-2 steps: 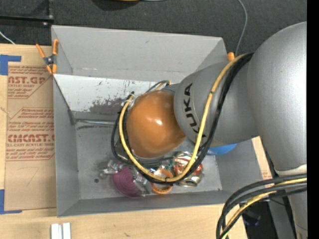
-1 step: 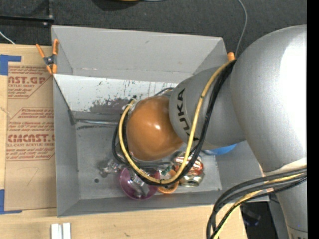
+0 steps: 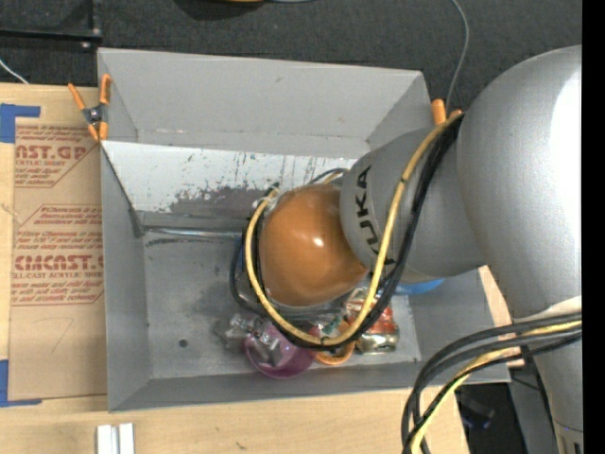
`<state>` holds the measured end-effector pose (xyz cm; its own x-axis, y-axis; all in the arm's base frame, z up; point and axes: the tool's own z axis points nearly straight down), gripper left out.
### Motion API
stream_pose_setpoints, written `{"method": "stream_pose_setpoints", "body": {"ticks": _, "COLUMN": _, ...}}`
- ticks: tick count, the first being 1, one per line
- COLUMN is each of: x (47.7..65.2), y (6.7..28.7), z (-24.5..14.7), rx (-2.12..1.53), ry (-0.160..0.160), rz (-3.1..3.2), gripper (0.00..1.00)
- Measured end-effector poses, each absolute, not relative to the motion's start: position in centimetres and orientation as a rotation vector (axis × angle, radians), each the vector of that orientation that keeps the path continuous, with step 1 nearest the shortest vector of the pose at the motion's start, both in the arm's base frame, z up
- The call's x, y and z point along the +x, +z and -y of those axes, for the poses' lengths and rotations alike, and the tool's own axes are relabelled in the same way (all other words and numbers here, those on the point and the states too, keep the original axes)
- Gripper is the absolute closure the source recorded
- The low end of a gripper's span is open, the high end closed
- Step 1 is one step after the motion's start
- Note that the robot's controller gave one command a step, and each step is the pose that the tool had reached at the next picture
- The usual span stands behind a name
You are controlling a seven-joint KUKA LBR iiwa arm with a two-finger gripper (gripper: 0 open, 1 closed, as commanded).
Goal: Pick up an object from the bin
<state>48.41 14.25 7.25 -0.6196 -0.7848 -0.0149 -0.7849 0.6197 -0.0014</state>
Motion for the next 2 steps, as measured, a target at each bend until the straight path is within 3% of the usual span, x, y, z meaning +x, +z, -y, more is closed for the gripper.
{"method": "stream_pose_setpoints", "body": {"ticks": 2, "x": 48.31, "y": 7.62, "z": -14.24, "rx": -1.365, "ry": 0.009, "rz": -2.817, "gripper": 1.00}}
